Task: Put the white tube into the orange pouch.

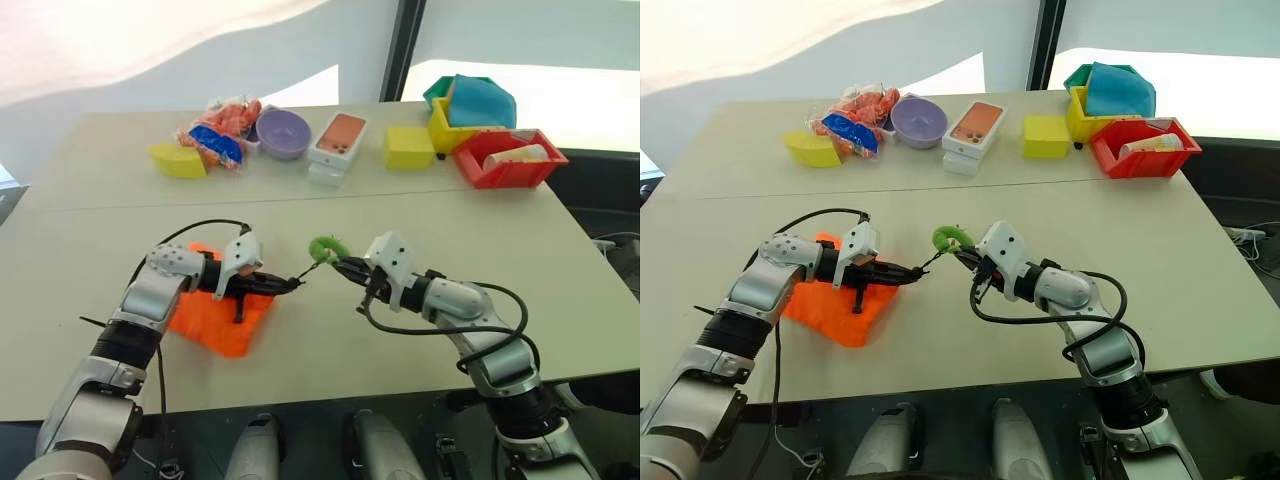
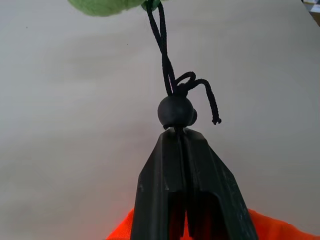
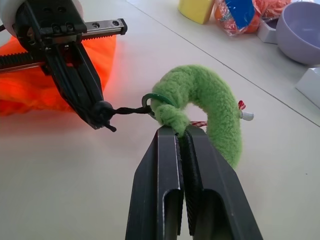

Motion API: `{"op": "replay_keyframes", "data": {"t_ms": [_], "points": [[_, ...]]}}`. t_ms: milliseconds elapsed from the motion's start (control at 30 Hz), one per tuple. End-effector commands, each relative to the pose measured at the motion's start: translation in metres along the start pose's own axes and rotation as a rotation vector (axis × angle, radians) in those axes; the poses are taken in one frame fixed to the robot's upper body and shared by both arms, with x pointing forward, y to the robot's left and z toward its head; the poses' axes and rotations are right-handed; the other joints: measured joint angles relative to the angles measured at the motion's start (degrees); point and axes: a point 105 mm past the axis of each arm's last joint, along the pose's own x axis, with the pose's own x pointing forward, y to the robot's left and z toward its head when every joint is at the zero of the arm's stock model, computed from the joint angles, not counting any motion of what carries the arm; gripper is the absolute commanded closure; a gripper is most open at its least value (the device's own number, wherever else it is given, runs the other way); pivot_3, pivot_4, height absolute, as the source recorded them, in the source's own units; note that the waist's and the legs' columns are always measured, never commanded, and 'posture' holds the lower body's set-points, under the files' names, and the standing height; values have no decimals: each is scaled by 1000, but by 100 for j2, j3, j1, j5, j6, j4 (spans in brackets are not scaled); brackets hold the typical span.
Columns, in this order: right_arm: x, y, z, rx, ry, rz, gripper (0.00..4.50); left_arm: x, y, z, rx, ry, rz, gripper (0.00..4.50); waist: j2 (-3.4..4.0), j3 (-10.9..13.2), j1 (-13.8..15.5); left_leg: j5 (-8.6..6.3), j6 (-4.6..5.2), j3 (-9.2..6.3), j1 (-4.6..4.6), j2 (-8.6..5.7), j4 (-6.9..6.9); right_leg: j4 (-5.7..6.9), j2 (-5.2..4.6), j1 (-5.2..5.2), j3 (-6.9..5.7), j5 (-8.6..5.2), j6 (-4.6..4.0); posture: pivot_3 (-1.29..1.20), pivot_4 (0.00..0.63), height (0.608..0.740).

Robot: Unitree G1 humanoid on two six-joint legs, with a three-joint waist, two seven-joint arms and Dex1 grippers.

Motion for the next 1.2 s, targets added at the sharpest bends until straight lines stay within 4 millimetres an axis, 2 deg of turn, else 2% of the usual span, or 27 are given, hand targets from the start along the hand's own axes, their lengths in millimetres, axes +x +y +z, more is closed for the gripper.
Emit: {"op": "replay_keyframes", "data": {"t_ms": [33,67,333,533,867,1200], "points": [[-1,0,15,-44,-49,4,4500,-7,4,12,56,-28,37,2572,0,0,2,0,0,-1,0,0,2,3,0,0,0,0,0,0,150,740],[0,0,15,-45,-49,4,4500,-8,5,13,78,-27,42,2164,0,0,3,0,0,-1,0,0,8,9,0,0,0,-1,-1,0,150,740],[0,0,15,-43,-48,0,4500,-2,10,17,202,-6,110,2164,0,0,11,0,0,-2,1,0,19,22,0,0,0,-1,-2,0,150,740],[-2,-1,13,-35,-42,-2,4500,1,7,17,218,-18,114,2164,0,0,3,0,0,-2,1,0,20,26,0,-1,0,-1,-1,0,150,740],[-29,6,7,125,-1,106,4500,4,3,25,249,-58,95,2164,0,0,15,0,0,-2,2,0,21,29,0,-1,1,-2,-1,0,150,740],[-35,-4,11,213,-42,60,4500,8,-2,26,288,-65,77,2164,0,0,12,0,0,-3,4,0,21,29,0,-1,1,-11,13,0,150,740]]}}
